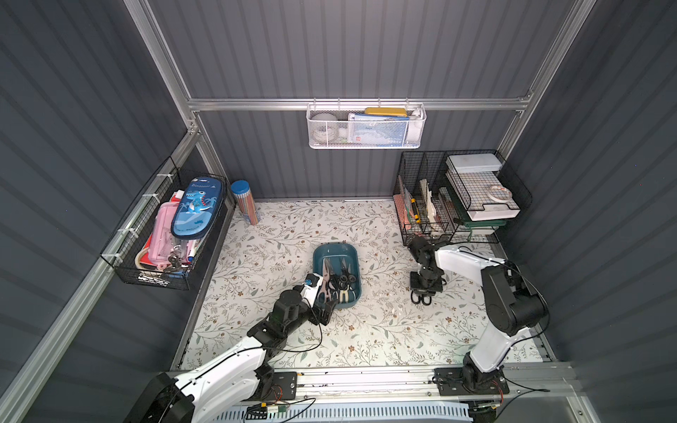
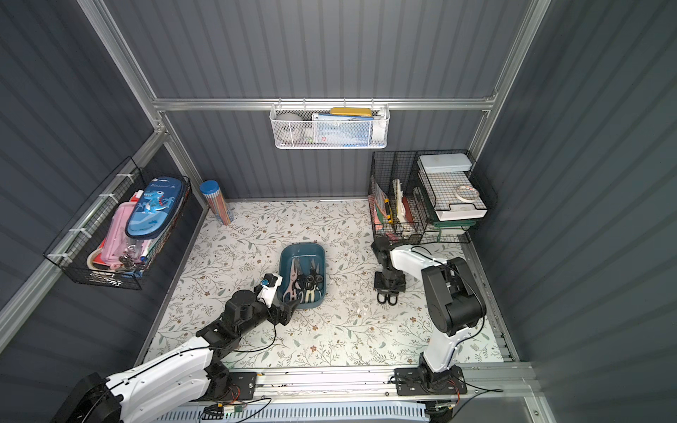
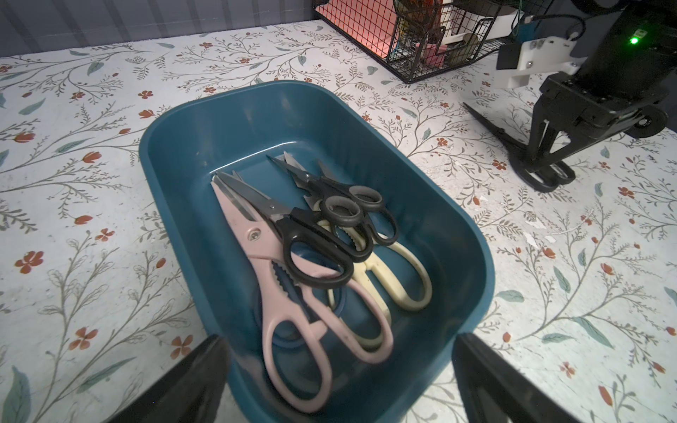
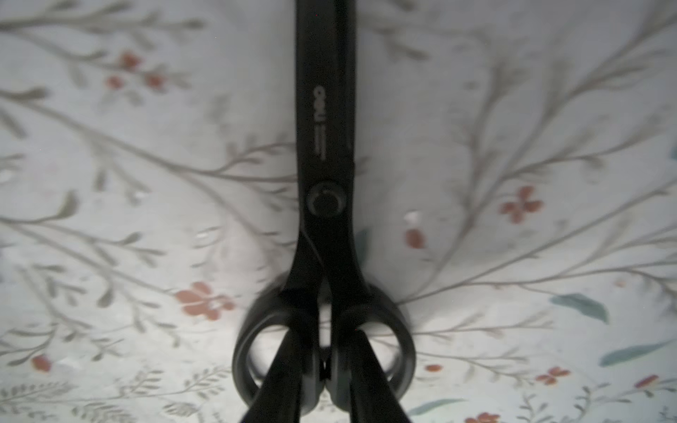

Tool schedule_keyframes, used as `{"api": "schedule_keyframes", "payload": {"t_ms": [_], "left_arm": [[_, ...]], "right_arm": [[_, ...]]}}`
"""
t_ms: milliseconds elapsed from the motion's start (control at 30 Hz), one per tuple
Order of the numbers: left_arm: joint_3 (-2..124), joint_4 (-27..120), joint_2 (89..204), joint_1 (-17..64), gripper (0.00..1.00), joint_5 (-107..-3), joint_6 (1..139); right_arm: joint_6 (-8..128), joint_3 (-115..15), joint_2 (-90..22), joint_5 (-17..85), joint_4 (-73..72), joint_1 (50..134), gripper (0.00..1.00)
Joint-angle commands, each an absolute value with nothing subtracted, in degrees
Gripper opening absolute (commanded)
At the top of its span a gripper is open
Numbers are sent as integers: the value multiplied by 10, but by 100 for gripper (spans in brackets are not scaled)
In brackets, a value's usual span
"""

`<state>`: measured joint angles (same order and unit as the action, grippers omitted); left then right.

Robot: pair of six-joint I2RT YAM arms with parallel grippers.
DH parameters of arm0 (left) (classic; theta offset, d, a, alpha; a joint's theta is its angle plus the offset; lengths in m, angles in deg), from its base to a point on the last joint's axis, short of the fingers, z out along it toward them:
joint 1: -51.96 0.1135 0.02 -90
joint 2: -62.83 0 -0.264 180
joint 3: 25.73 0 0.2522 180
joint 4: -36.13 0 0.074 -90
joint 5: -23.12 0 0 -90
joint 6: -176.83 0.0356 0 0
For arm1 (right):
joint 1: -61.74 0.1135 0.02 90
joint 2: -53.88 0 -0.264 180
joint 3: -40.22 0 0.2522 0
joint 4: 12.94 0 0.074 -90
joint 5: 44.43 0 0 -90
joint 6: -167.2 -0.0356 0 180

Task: Put the scissors into the storage box
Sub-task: Pick up the scissors from the center of the board.

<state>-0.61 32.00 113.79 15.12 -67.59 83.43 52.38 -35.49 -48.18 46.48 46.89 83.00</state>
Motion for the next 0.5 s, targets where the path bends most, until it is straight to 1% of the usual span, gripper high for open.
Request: {"api": "schedule_keyframes", "payload": {"t_ms": [0, 200, 467], "left_arm": [[9, 328, 1129, 148, 99, -680, 830], [2, 328, 1108, 148, 99, -683, 832], [10, 338, 1116, 148, 99, -692, 827]], "right_arm": [[510, -380, -496, 453, 476, 859, 9], [508, -423, -513, 472, 484, 916, 8], [502, -445, -505, 470, 488, 942, 7]]}}
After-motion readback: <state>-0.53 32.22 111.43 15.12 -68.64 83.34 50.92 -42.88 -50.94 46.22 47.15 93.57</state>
